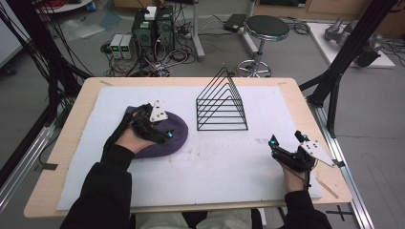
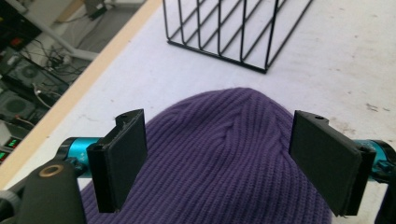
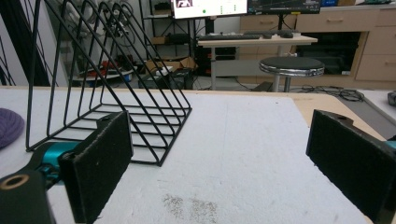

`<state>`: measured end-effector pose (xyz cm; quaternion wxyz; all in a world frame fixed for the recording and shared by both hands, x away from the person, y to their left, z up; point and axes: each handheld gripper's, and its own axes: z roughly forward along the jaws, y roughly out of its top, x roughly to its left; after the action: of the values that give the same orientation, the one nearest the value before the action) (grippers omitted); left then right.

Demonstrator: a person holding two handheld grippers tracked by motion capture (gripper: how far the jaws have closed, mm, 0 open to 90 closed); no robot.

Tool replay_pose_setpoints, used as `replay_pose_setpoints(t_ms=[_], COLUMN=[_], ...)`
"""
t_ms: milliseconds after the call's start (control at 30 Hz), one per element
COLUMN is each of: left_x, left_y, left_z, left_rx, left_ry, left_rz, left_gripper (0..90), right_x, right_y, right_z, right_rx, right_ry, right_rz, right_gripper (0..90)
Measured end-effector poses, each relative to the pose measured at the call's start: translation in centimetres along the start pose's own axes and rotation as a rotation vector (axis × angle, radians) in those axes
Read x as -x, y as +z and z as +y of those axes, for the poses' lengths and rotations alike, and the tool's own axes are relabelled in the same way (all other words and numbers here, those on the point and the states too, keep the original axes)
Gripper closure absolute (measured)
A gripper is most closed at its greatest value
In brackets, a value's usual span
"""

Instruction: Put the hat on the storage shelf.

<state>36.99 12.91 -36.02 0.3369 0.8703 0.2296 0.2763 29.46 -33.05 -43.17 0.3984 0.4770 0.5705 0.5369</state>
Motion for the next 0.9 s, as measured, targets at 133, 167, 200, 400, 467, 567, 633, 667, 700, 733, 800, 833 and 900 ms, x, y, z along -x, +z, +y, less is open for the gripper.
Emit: replay_pose_setpoints(t_ms=[133,167,200,400,467,567,633,667,700,733,800,833,900], left_x=[0.2,0.3,0.4,0.7,0.7,0.8,0.9,1.1,1.2,1.3,1.7,1.9,2.3], left_y=[0.8,1.0,1.2,1.9,2.2,2.5,2.6,2.8,2.9,3.1,3.5,3.7,4.2], left_z=[-0.1,-0.2,-0.2,-0.3,-0.4,-0.5,-0.5,-0.6,-0.6,-0.6,-0.7,-0.8,-1.0], left_rx=[-0.042,-0.054,-0.061,-0.095,-0.112,-0.133,-0.142,-0.142,-0.143,-0.148,-0.164,-0.179,-0.204], left_ry=[0.001,0.008,0.009,0.028,0.027,0.034,0.039,0.036,0.041,0.043,0.048,0.051,0.060], left_rz=[-0.055,-0.064,-0.071,-0.086,-0.085,-0.099,-0.107,-0.113,-0.121,-0.123,-0.137,-0.147,-0.154], left_gripper=[19.6,19.6,19.6,19.6,19.6,19.6,19.6,19.6,19.6,19.6,19.6,19.6,19.6], right_x=[0.0,0.0,0.0,0.0,0.0,0.1,0.0,0.0,0.0,0.0,0.0,0.0,0.0], right_y=[0.0,0.0,0.0,0.0,0.0,0.0,0.0,0.0,0.0,0.0,0.0,0.0,0.0], right_z=[0.0,0.0,0.0,0.0,0.0,0.0,0.0,0.0,0.0,0.0,0.0,0.0,0.0], right_rx=[0.000,-0.001,0.000,0.000,0.002,-0.001,0.000,-0.002,-0.003,-0.003,0.002,-0.001,0.002], right_ry=[-0.002,-0.002,0.000,0.000,0.004,0.001,0.002,0.002,0.001,0.002,0.002,0.003,0.004], right_rz=[0.000,0.000,0.001,0.001,-0.002,-0.002,-0.002,-0.003,-0.002,-0.004,-0.002,-0.002,-0.002], right_gripper=[6.5,6.5,6.5,6.5,6.5,6.5,6.5,6.5,6.5,6.5,6.5,6.5,6.5])
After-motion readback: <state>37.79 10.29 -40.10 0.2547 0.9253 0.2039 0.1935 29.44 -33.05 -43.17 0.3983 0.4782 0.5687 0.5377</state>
